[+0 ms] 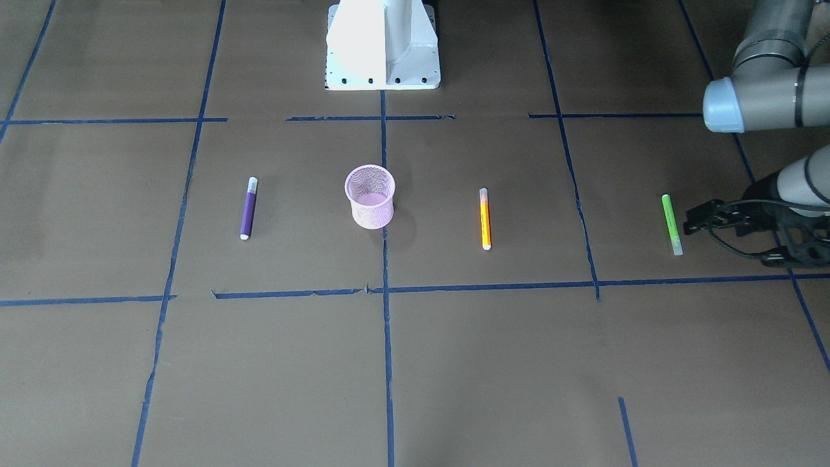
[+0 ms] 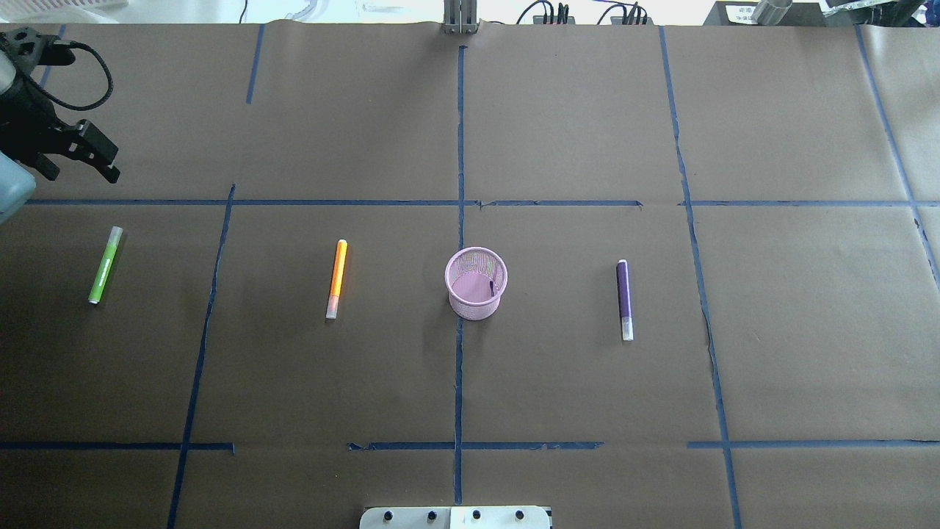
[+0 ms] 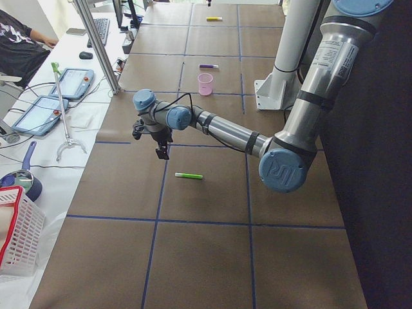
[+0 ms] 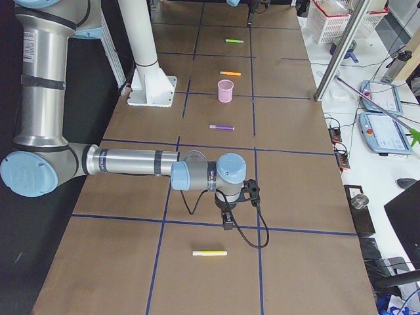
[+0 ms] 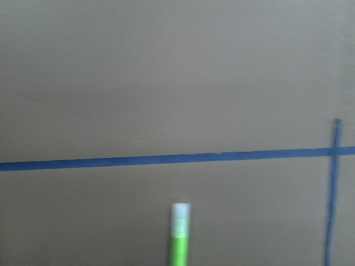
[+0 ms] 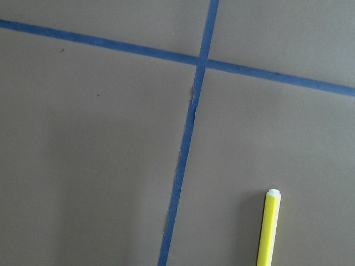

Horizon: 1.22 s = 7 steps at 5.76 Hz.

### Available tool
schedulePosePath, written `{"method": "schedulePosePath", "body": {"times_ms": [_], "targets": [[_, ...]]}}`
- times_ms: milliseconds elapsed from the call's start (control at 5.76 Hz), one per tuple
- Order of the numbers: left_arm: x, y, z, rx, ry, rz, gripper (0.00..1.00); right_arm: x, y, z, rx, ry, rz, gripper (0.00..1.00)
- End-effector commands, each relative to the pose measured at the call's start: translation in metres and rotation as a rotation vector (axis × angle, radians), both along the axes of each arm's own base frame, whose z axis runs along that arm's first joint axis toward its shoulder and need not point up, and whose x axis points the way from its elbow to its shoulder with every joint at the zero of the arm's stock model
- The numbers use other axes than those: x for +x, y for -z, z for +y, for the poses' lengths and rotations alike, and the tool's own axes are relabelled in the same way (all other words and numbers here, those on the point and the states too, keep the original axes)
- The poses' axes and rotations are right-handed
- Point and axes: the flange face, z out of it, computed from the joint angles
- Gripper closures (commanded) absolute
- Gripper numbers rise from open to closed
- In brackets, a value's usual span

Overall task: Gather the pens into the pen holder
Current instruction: 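Move the left gripper down over the green marker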

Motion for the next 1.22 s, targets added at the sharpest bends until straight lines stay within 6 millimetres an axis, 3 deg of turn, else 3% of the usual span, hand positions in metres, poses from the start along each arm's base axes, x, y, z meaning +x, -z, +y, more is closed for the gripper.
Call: {"method": "schedulePosePath", "body": {"times_ms": [0,174,347,695,1042], "targets": [[0.011,0.008,0.004,0.004,-0.009,0.003,0.00,-0.018,-0.070,0.012,-0.083,0.042,0.033,0.00],[0.010,0.006,0.004,0.004,-0.011,0.002,0.00,-0.016,-0.131,0.023,-0.086,0.025,0.032,0.00],[0.010,0.004,0.005,0.003,-0.011,0.000,0.00,-0.015,-0.154,0.026,-0.063,-0.017,0.030,0.00],[0.027,-0.014,0.007,0.024,-0.033,-0.017,0.00,-0.014,-0.157,0.031,-0.088,-0.061,0.030,0.00],[0.031,-0.042,0.001,0.035,-0.032,-0.013,0.00,-0.015,-0.158,0.032,-0.093,-0.062,0.031,0.00]]}}
